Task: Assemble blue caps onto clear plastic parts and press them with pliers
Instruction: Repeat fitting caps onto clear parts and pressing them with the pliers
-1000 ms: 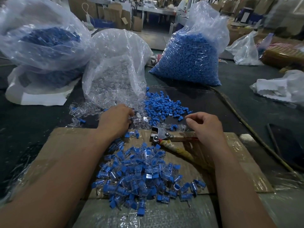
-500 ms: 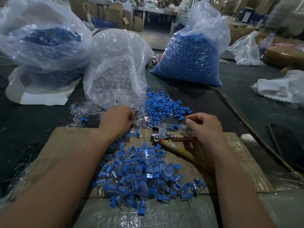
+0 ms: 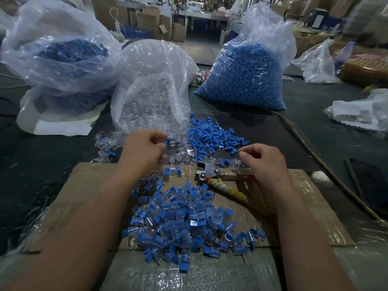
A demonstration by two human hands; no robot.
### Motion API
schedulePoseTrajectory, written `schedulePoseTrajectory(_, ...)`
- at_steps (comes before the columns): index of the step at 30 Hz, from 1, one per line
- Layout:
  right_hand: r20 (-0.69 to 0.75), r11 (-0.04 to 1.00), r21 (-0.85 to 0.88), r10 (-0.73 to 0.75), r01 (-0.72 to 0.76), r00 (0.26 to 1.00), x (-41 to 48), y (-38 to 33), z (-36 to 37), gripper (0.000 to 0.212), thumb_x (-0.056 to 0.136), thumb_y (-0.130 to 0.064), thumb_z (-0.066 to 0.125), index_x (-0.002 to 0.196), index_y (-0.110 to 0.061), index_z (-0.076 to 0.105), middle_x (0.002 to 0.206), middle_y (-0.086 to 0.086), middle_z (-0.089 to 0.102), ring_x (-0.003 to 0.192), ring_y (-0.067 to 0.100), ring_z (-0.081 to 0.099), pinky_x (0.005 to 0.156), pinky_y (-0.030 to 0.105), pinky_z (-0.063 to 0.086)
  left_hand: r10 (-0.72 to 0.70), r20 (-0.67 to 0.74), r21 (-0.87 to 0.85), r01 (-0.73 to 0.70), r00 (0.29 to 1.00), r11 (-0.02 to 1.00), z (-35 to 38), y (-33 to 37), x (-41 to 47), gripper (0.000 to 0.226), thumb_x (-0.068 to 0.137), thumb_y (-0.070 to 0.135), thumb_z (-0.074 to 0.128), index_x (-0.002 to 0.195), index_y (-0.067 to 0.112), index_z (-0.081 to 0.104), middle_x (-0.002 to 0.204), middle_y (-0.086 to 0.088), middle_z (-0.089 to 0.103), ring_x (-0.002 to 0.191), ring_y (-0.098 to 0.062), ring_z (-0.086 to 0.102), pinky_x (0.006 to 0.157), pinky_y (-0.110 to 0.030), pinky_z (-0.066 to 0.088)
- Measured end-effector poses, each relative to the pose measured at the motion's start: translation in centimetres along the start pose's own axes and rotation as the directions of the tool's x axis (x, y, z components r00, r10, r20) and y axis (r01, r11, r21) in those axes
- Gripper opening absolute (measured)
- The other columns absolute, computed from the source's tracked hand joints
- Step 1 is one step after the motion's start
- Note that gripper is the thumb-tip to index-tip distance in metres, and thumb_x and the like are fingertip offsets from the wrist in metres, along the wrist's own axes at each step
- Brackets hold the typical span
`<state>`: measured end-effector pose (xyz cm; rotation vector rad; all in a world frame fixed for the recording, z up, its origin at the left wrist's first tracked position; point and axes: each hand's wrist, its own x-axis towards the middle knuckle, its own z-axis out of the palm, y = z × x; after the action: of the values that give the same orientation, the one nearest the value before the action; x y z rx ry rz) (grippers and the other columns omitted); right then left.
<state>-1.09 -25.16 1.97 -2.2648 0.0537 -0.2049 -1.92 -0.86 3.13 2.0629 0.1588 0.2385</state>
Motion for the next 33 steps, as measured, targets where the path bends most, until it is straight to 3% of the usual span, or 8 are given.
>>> schedulePoseTrajectory(3,-0.012,1.000,0.005,-0.007,0.007,1.000,0.0,0.0,0.1,0.008,0.088,-0.021,0.060,0.087,-0.028,0.064,0.079,-0.018,0.059,0.074,-0.002,0.055,0.057,0.012,0.036,-0.027,0.062,-0.325,0.046,0.998,0.945,-0.2,1.0,-2.0,0.021,0.084,-0.005,0.057,0.088,0.015,0.063,0.080,-0.008,0.064,0.056,-0.009,0.066,0.053,-0.014,0.051)
schedulePoseTrajectory(6,-0.015,1.000,-0.023,-0.007,0.007,1.000,0.0,0.1,0.3,0.008,0.088,-0.022,0.060,0.086,-0.029,0.064,0.078,-0.020,0.058,0.073,-0.003,0.054,0.056,0.011,0.035,-0.022,0.103,-0.488,0.070,0.994,0.870,0.2,1.4,-3.8,0.019,0.080,-0.004,0.060,0.083,0.014,0.063,0.075,-0.007,0.064,0.053,-0.008,0.064,0.050,-0.015,0.051)
schedulePoseTrajectory(11,0.027,0.990,-0.142,-0.018,0.022,0.999,0.7,-0.1,0.9,0.008,0.089,-0.021,0.059,0.090,-0.026,0.064,0.083,-0.014,0.060,0.074,0.000,0.053,0.061,0.016,0.040,-0.045,0.084,-0.537,0.084,0.995,0.839,0.4,0.7,-4.4,0.018,0.078,-0.003,0.062,0.082,0.015,0.064,0.064,0.003,0.068,0.059,-0.007,0.066,0.056,-0.014,0.052)
schedulePoseTrajectory(16,0.156,0.895,-0.445,0.036,0.038,0.987,2.1,-1.2,2.0,0.027,0.089,-0.023,0.055,0.114,-0.020,0.063,0.113,-0.001,0.063,0.097,0.016,0.057,0.084,0.036,0.049,-0.046,0.140,-0.591,0.121,0.989,0.798,0.2,0.5,-4.2,0.024,0.079,-0.011,0.058,0.079,0.011,0.066,0.066,0.000,0.069,0.065,-0.011,0.068,0.059,-0.016,0.053)
schedulePoseTrajectory(22,0.164,0.770,-0.634,0.048,0.069,0.985,2.6,-1.7,2.8,0.025,0.083,-0.011,0.054,0.101,-0.022,0.069,0.103,0.003,0.067,0.093,0.023,0.059,0.081,0.035,0.046,-0.023,0.180,-0.595,0.128,0.983,0.793,0.7,1.0,-4.7,0.025,0.079,-0.013,0.057,0.079,0.010,0.066,0.061,0.000,0.069,0.060,-0.008,0.067,0.057,-0.014,0.052)
schedulePoseTrajectory(28,0.126,0.834,-0.540,-0.053,0.113,0.991,2.6,-1.0,2.7,0.011,0.088,-0.023,0.059,0.091,-0.020,0.070,0.095,-0.003,0.067,0.084,0.013,0.058,0.078,0.033,0.048,-0.030,0.184,-0.626,0.141,0.982,0.767,0.7,1.0,-4.7,0.019,0.078,-0.011,0.057,0.080,0.006,0.063,0.059,-0.002,0.066,0.057,-0.010,0.066,0.054,-0.016,0.052)
schedulePoseTrajectory(33,-0.077,0.988,-0.079,-0.136,0.130,0.988,1.1,-2.3,0.9,0.006,0.081,-0.022,0.069,0.076,-0.025,0.070,0.068,-0.016,0.061,0.064,-0.001,0.056,0.059,0.013,0.041,-0.022,0.179,-0.629,0.132,0.984,0.766,0.7,0.9,-4.6,0.016,0.079,-0.011,0.057,0.076,0.004,0.062,0.060,-0.003,0.066,0.057,-0.011,0.066,0.053,-0.016,0.052)
